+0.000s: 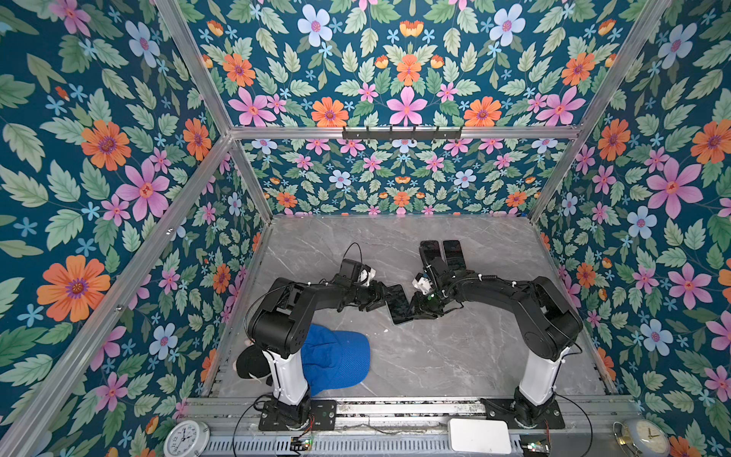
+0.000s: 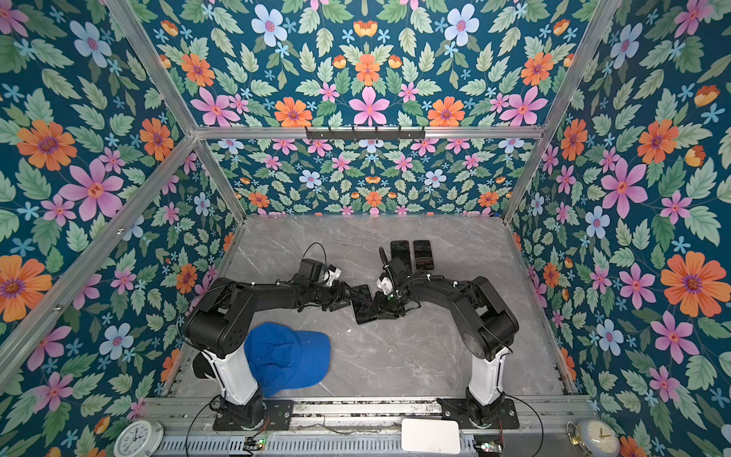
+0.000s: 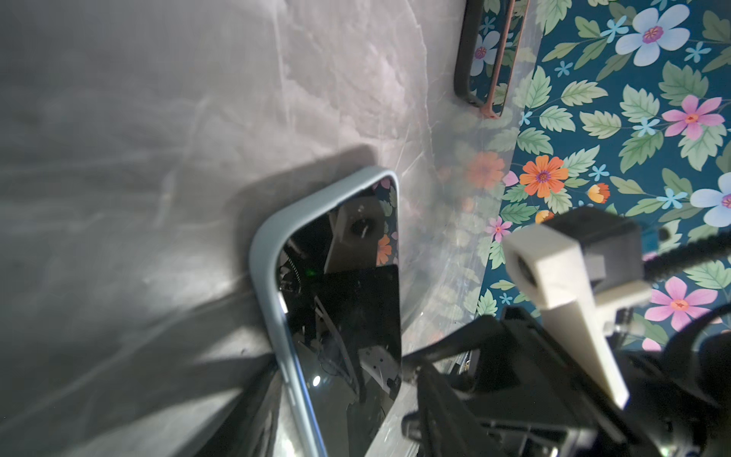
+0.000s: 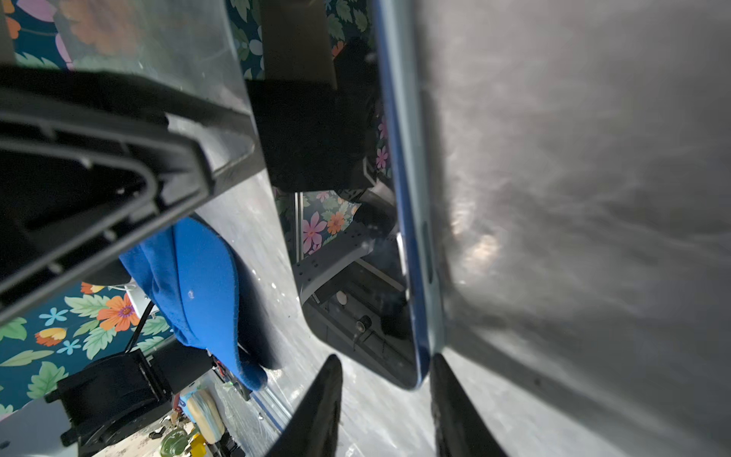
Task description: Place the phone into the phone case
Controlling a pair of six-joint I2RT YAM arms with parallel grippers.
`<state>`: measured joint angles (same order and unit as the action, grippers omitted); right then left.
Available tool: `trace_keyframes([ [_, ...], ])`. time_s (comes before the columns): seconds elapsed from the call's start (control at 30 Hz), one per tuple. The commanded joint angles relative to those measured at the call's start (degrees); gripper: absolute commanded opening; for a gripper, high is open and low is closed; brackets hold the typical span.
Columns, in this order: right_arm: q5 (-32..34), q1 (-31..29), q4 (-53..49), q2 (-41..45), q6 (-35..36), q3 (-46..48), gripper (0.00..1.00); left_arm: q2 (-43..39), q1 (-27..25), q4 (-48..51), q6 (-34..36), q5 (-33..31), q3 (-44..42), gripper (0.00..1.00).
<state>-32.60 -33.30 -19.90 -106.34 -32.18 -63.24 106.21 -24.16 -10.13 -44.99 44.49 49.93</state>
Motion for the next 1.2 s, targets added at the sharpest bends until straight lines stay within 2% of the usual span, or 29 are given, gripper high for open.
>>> trace_keyframes([
  [0.0,-0.7,-0.4,1.6,0.5,-1.6,0.4,0.37,1.2,-0.1,3.1,0.4,-3.3,0.1,0.58],
  [0.17,-0.5,-0.5,1.4,0.8,-2.1,0.5,0.37,2.5,-0.1,2.9,0.6,-2.9,1.8,0.57],
  [0.47,6.6,-0.5,-3.6,2.9,-1.3,0.5,0.33,4.5,-0.2,2.5,0.5,-2.5,3.2,0.57],
  [1.17,4.0,-1.2,-0.6,0.2,-3.1,-0.3,0.13,4.6,-0.4,1.2,0.0,-2.1,2.3,0.56],
])
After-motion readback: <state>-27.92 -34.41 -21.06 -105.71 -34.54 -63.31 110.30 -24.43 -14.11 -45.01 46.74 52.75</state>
